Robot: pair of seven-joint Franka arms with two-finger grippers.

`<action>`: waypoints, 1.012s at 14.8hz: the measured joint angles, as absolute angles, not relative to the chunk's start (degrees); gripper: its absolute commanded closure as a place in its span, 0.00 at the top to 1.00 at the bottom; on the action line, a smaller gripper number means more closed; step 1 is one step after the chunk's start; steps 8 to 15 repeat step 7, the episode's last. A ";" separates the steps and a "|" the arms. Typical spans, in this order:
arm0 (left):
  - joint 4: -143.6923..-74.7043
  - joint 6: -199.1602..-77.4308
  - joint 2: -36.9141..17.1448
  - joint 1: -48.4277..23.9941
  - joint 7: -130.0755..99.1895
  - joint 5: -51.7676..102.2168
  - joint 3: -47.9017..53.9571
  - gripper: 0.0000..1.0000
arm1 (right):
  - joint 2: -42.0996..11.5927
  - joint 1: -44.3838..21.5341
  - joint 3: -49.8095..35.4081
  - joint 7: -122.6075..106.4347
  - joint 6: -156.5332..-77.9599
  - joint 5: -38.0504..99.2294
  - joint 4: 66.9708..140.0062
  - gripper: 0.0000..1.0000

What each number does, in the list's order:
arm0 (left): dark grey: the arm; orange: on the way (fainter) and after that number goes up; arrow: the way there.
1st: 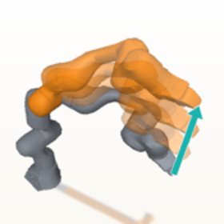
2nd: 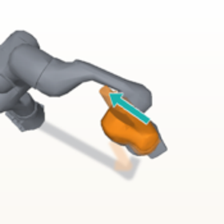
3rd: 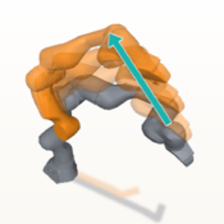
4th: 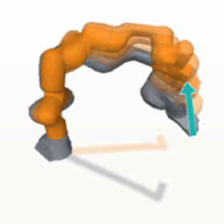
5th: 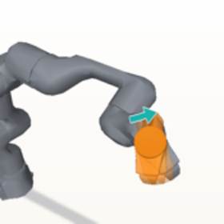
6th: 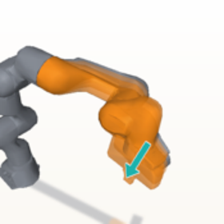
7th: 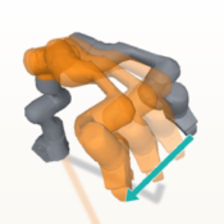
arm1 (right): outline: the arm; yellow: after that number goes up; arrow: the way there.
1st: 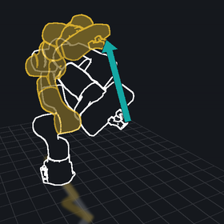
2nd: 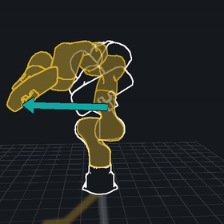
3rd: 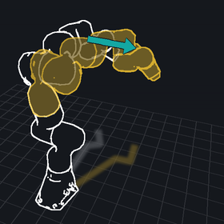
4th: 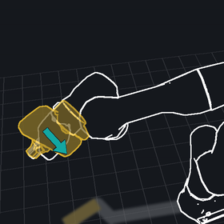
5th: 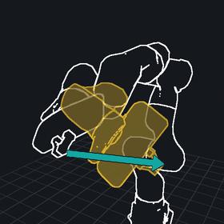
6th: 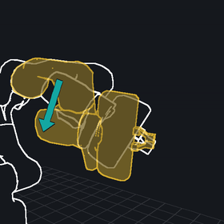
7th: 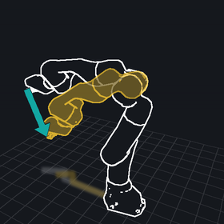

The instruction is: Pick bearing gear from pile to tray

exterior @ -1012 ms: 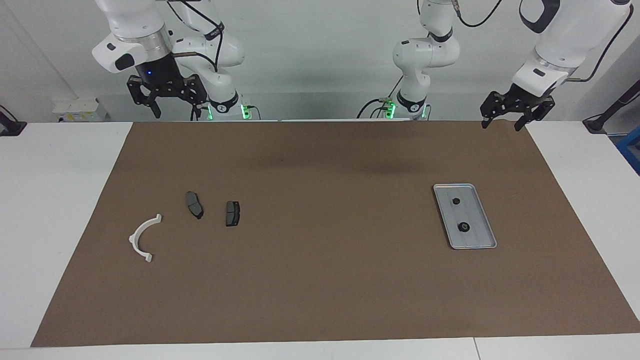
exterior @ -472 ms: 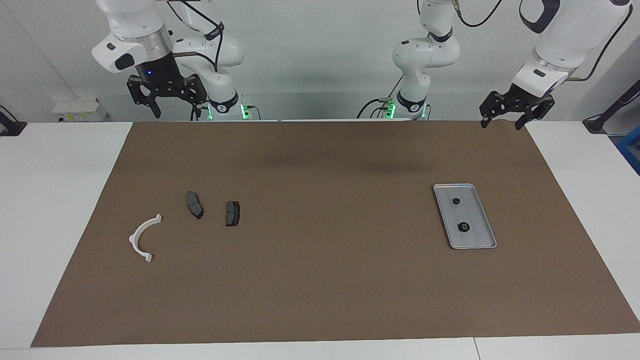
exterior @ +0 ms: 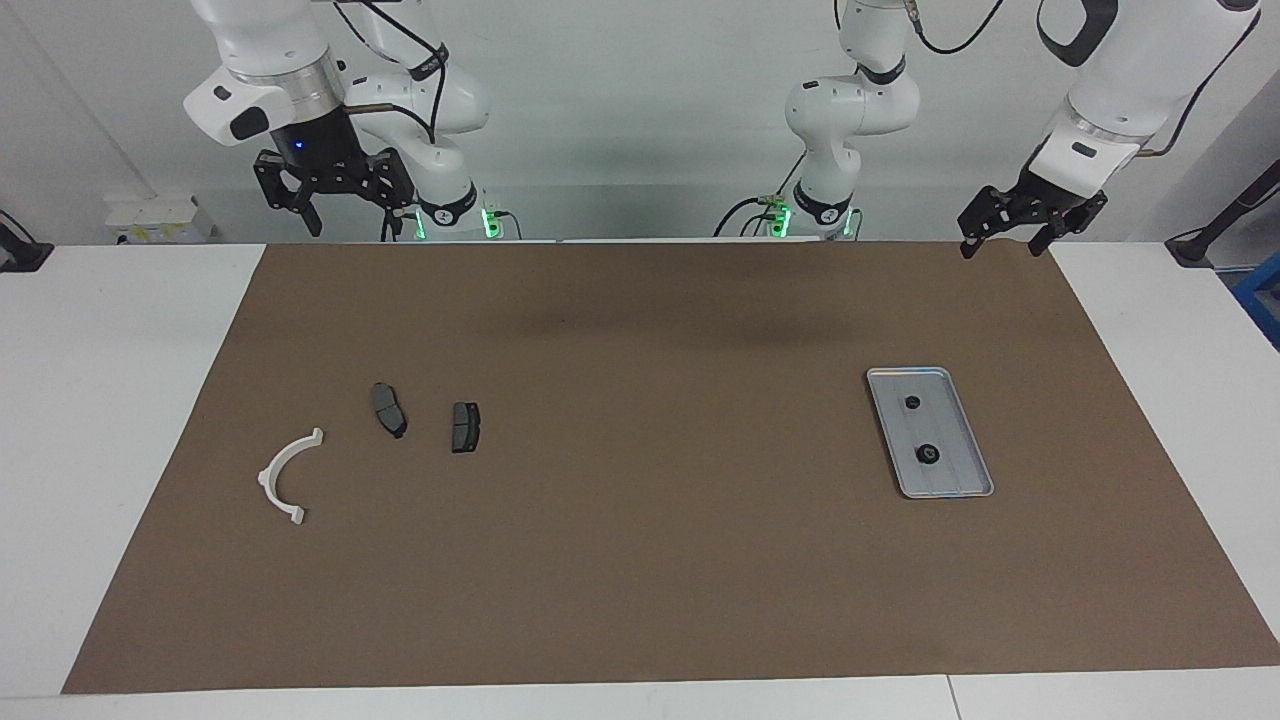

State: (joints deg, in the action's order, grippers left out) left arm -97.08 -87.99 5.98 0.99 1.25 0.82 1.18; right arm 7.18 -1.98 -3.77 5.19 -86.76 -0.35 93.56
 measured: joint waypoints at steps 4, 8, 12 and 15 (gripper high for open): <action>-97.08 -88.10 5.98 0.99 1.04 0.82 1.23 1.00 | 7.18 -2.00 -3.81 5.19 -86.76 -0.35 93.55 1.00; -97.08 -88.10 5.98 0.99 0.93 0.82 1.26 1.00 | 7.18 -2.00 -3.81 5.19 -86.76 -0.35 93.55 1.00; -97.08 -88.10 5.98 0.99 0.93 0.82 1.26 1.00 | 7.18 -2.00 -3.81 5.19 -86.76 -0.35 93.55 1.00; -97.08 -88.10 5.98 0.99 0.93 0.82 1.26 1.00 | 7.18 -2.00 -3.81 5.19 -86.76 -0.35 93.55 1.00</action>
